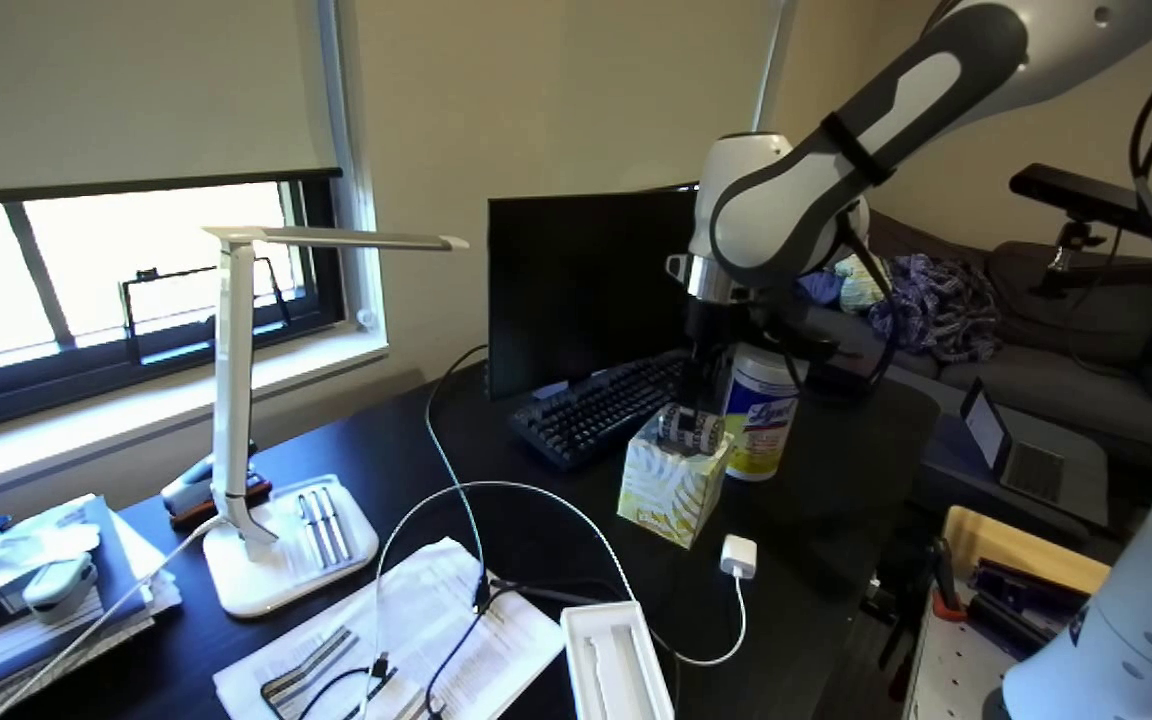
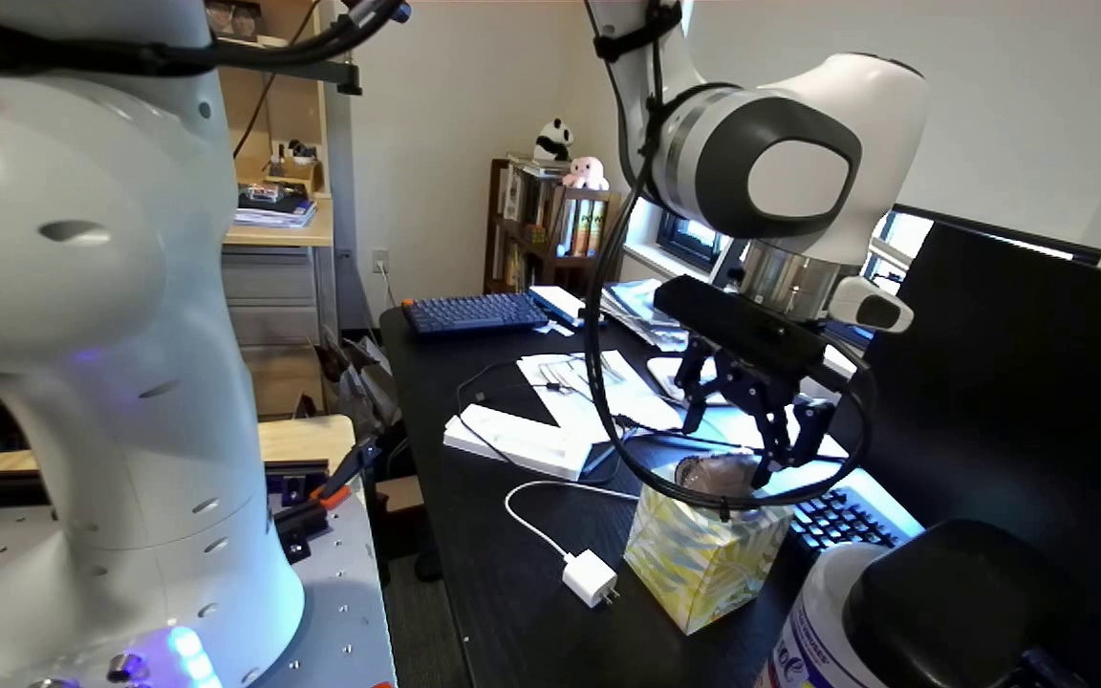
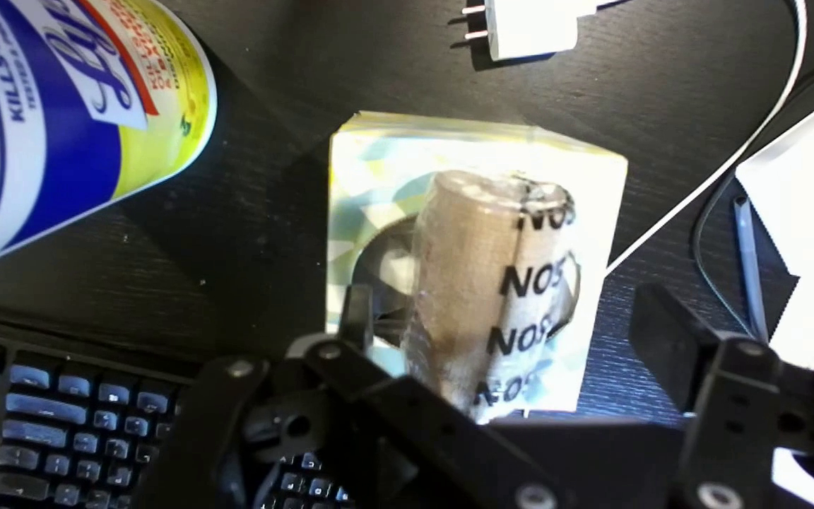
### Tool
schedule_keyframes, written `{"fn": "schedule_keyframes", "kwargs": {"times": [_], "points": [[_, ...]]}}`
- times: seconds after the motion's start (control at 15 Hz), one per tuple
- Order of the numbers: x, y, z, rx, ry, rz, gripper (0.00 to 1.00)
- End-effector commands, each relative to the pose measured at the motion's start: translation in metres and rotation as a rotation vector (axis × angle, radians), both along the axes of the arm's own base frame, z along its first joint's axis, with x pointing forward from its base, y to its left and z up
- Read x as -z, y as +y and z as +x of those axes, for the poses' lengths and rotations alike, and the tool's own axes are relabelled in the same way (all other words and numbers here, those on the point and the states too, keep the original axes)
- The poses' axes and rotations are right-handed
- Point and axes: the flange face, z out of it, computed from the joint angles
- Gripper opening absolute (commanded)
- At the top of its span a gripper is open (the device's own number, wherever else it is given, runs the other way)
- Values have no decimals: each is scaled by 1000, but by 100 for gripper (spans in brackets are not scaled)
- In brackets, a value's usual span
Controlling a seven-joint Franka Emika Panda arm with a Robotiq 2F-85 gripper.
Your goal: Remove the object thats on top of the box and place it on the table
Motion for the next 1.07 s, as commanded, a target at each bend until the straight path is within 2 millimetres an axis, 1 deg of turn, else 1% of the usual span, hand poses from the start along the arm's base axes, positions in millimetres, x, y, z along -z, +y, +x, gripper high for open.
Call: {"fn": "schedule_keyframes", "kwargs": {"times": [0.0, 0.47, 0.6, 0.73, 1.0], "points": [[1, 2, 6, 42, -6, 0, 62], [1, 3, 6, 70, 1, 0, 16], [1, 3, 7, 76, 1, 2, 5], [1, 3, 7, 83, 1, 7, 7], [0, 4, 8, 79, -11, 20, 0]]}}
